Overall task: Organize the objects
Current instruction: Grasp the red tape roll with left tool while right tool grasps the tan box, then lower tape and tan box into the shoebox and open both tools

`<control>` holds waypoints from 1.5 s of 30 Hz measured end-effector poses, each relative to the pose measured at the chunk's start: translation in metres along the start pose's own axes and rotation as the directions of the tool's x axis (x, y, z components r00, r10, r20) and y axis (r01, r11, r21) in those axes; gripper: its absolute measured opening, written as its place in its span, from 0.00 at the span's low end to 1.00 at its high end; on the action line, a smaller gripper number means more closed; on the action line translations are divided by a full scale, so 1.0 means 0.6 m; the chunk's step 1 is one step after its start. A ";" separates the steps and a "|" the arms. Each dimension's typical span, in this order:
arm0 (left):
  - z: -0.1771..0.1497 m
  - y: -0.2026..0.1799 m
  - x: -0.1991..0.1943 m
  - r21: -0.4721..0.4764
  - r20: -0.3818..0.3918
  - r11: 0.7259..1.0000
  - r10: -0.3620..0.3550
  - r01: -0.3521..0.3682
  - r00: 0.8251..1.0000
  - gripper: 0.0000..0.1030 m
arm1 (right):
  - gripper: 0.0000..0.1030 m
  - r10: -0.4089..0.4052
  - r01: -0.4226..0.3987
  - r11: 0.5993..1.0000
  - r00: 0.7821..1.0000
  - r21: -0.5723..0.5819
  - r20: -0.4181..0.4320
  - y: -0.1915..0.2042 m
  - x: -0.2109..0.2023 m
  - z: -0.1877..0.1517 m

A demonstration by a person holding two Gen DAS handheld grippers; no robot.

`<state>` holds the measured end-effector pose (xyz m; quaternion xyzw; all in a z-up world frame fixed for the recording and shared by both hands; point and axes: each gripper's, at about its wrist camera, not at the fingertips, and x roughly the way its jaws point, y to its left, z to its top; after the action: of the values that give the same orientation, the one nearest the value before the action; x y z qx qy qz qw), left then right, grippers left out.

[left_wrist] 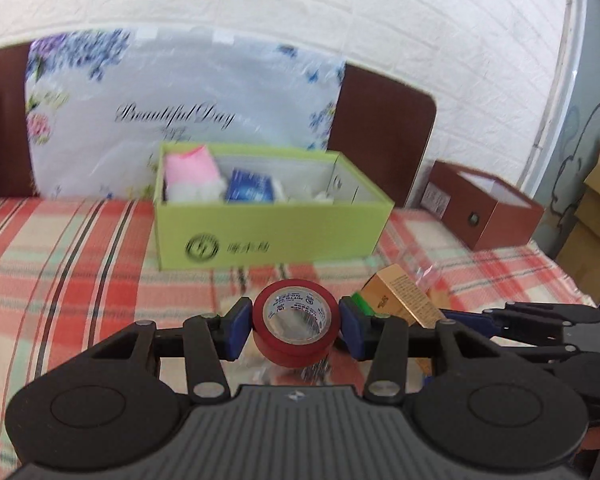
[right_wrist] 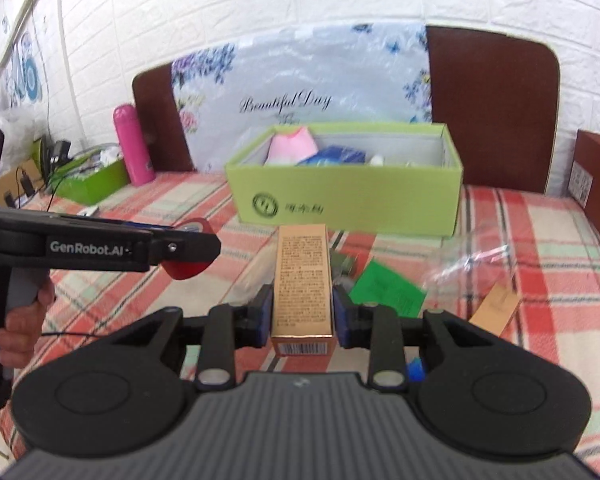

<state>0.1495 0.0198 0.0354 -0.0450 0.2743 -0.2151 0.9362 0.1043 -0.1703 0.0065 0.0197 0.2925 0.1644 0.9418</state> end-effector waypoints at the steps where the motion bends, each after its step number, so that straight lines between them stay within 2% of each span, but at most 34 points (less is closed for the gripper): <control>1: 0.013 -0.005 0.004 0.009 0.016 1.000 -0.013 0.013 1.000 0.48 | 0.29 -0.011 0.011 1.000 1.000 -0.001 0.010 -0.006 0.001 0.012; 4: 0.052 -0.012 0.022 0.006 0.055 0.999 -0.048 0.048 0.997 0.48 | 0.29 -0.042 0.043 0.999 0.998 -0.009 0.049 -0.026 0.011 0.049; 8: 0.104 -0.005 0.075 -0.069 0.060 0.994 -0.082 0.086 0.995 0.48 | 0.29 -0.083 0.083 0.997 0.993 0.011 0.082 -0.059 0.042 0.101; 14: 0.164 0.001 0.149 -0.093 0.066 0.993 -0.062 0.068 0.996 0.48 | 0.29 -0.153 0.155 0.988 0.983 -0.012 0.104 -0.100 0.118 0.161; 19: 0.186 0.020 0.218 -0.149 0.045 0.987 -0.051 0.057 0.998 0.48 | 0.29 -0.178 0.180 0.983 0.980 -0.018 0.084 -0.132 0.190 0.191; 23: 0.183 0.029 0.259 -0.130 0.044 0.991 -0.038 0.043 0.998 0.48 | 0.29 -0.210 0.212 0.977 0.976 -0.027 0.063 -0.149 0.234 0.201; 25: 0.177 0.037 0.275 -0.146 0.031 0.989 -0.022 0.027 0.999 0.63 | 0.29 -0.210 0.211 0.977 0.977 -0.019 0.048 -0.155 0.255 0.201; 26: 0.173 0.041 0.280 -0.153 0.025 0.988 -0.006 0.010 1.000 0.77 | 0.30 -0.206 0.207 0.978 0.978 -0.024 0.042 -0.157 0.264 0.198; 28: 0.166 0.046 0.279 -0.150 0.025 0.988 0.033 -0.029 0.999 0.79 | 0.40 -0.220 0.221 0.975 0.975 -0.036 0.041 -0.157 0.276 0.190; 30: 0.161 0.051 0.268 -0.134 0.037 0.991 0.028 -0.023 0.999 0.79 | 0.66 -0.225 0.227 0.973 0.973 -0.042 0.055 -0.155 0.274 0.182; 31: 0.160 0.053 0.261 -0.128 0.045 0.992 0.027 -0.021 0.999 0.79 | 0.69 -0.225 0.228 0.972 0.972 -0.049 0.070 -0.153 0.269 0.179; 33: 0.163 0.054 0.241 -0.129 0.061 0.991 0.033 -0.025 0.998 0.79 | 0.86 -0.235 0.241 0.969 0.968 -0.054 0.090 -0.148 0.255 0.179; 38: 0.171 0.044 0.159 -0.149 0.133 0.989 0.040 -0.020 0.990 0.79 | 1.00 -0.267 0.268 0.963 0.948 0.022 0.175 -0.137 0.180 0.195; 42: 0.161 0.028 0.092 -0.126 0.143 0.991 0.071 -0.053 0.987 0.80 | 1.00 -0.277 0.272 0.961 0.939 0.052 0.204 -0.127 0.111 0.195; 45: 0.133 0.014 0.053 -0.106 0.133 0.991 0.098 -0.084 0.986 0.80 | 1.00 -0.263 0.258 0.965 0.935 0.051 0.240 -0.114 0.059 0.176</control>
<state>0.2193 0.0112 0.0851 -0.0942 0.2212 -0.1543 0.9583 0.2112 -0.2171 0.0656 0.0099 0.1757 0.0319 0.9839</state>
